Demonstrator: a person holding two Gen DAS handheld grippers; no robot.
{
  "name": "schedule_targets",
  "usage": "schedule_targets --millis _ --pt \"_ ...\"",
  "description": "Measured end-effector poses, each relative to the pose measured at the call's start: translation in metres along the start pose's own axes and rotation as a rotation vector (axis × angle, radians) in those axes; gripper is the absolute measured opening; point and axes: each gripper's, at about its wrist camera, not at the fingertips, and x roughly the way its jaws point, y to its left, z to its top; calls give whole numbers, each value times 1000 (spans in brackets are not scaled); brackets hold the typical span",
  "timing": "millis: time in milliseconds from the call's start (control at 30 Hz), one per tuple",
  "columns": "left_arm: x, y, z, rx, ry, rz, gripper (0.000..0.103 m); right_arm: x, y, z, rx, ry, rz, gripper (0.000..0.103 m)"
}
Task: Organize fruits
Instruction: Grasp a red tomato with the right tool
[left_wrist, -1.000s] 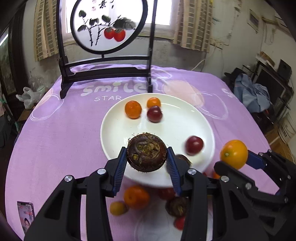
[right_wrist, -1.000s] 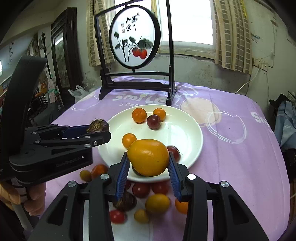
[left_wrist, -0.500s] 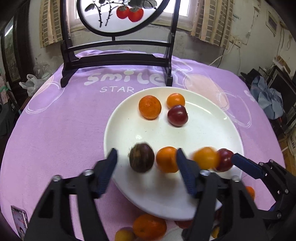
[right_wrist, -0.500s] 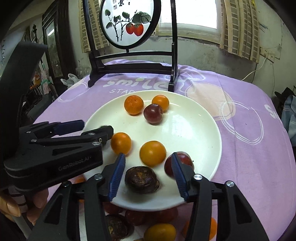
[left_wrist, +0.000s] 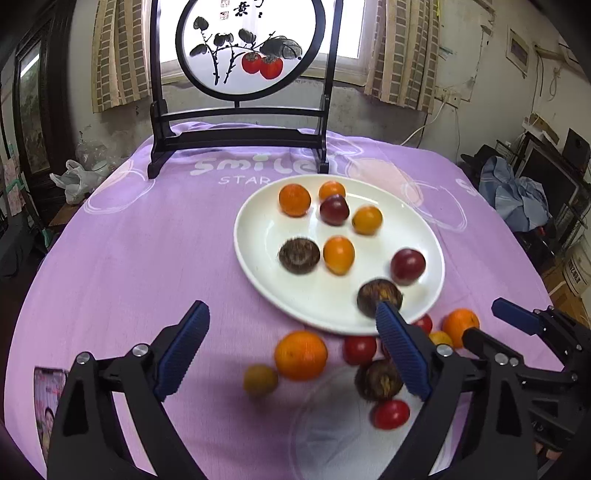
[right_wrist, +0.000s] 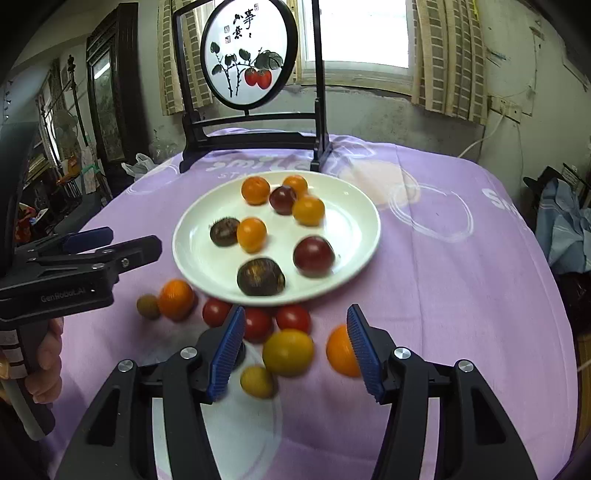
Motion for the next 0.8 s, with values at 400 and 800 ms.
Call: schedule_targets --millis 400,800 --pt "-3 17 -32 -5 42 -13 91 -4 11 -53 9 95 -7 58" --pt "6 51 -35 -71 52 -23 91 22 72 -57 -65 164 77 57"
